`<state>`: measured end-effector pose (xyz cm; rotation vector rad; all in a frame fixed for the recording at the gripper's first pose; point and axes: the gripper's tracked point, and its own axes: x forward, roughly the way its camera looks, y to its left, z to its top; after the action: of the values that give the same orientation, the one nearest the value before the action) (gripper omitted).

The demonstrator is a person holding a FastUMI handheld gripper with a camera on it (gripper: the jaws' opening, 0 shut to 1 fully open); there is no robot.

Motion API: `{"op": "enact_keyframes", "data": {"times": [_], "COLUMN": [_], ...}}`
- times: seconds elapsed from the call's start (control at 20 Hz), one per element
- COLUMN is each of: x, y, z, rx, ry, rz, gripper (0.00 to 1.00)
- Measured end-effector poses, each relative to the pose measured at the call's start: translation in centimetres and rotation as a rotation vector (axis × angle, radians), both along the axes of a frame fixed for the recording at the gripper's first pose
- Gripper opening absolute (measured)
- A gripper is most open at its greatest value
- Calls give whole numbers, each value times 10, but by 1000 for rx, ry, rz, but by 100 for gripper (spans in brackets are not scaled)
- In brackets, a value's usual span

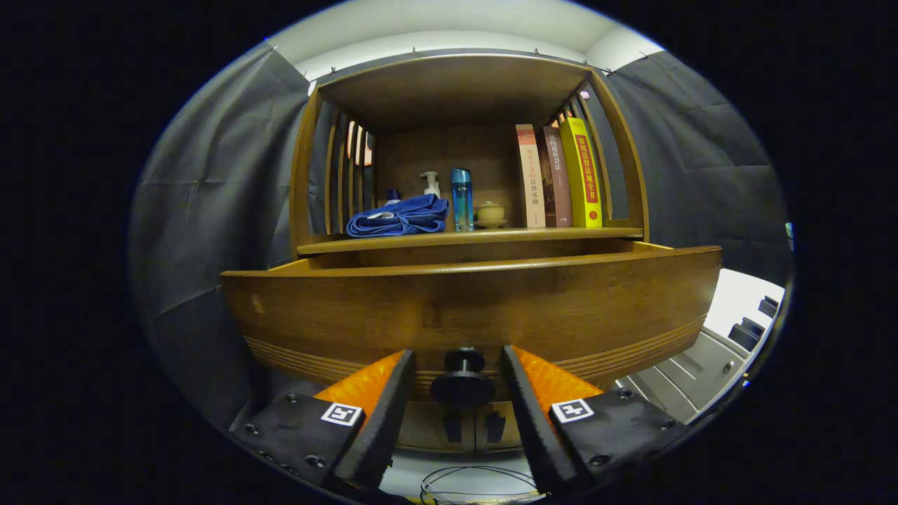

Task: Pull open the drawer, take out the items inside it, and place them on the countertop above the cabinet.

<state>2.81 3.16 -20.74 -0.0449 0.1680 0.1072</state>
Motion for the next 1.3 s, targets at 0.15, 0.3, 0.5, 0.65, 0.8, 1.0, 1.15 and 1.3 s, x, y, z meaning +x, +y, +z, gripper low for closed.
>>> {"op": "enact_keyframes", "data": {"times": [0.15,0.3,0.5,0.65,0.8,1.0,1.15,1.3], "x": [1,5,43,86,120,142,148,157], "y": [-2,-7,-18,-12,1,1,-7,-5], "z": [29,74,142,139,102,56,18,-11], "rx": [11,16,-22,-103,-99,-128,-151,-180], "ry": [-47,-118,-159,17,257,448,549,615], "rz": [-10,-11,-7,59,121,138,105,102], "gripper": [94,97,97,97,97,97,97,97]}}
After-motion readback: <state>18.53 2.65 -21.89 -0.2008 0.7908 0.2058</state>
